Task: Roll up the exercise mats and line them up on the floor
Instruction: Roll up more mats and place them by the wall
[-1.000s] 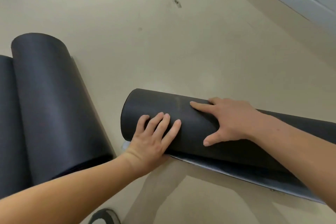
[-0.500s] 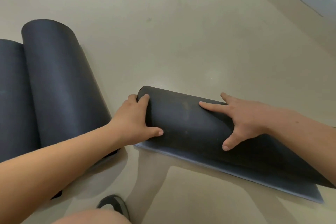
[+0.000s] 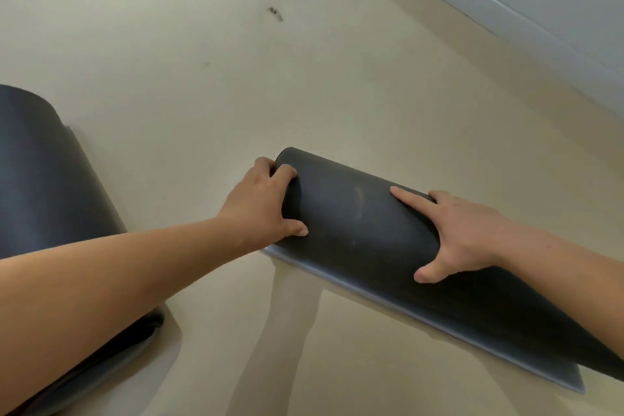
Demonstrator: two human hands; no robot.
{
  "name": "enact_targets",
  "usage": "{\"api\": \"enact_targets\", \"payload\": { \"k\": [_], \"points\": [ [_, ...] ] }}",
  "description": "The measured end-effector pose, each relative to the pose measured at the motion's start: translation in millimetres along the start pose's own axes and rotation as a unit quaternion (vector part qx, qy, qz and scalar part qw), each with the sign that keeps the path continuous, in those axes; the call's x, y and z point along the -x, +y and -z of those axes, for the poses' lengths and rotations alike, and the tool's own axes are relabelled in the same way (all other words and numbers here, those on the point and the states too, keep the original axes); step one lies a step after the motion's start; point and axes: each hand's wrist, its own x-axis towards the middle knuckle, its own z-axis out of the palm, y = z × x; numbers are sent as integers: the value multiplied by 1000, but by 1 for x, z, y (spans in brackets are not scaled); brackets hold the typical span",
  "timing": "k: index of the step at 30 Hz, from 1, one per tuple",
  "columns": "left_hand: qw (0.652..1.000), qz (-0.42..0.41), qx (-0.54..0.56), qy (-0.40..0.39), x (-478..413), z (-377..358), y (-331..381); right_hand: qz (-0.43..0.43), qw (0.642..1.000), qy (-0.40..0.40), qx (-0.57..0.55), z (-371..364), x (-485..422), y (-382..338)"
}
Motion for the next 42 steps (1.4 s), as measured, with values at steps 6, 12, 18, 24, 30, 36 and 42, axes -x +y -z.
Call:
{"api": "enact_targets", "payload": {
  "k": [6,12,18,24,30,36,42],
  "points": [
    [984,-115,-130,-32,-64,-24,118,-173,985,4,6,-20,35,73],
    [972,-166,-167,-26,-100,-67,223,-273,960,64,-29,-61,65,142],
    [946,-235,-222,10,-87,-104,274,-304,943,129,-49,-95,98,192],
    [896,-326,-301,-3,-60,-147,326,-312,939,135,-50,-114,132,227],
    [889,-321,-325,29,-76,-163,362,-338,930,142,-15,-156,176,266],
    [876,-356,-322,34,-79,-200,453,-380,910,168,-12,-188,210,340],
    [861,-395,-316,56,-95,-241,547,-453,871,187,-46,-222,231,422]
  ]
}}
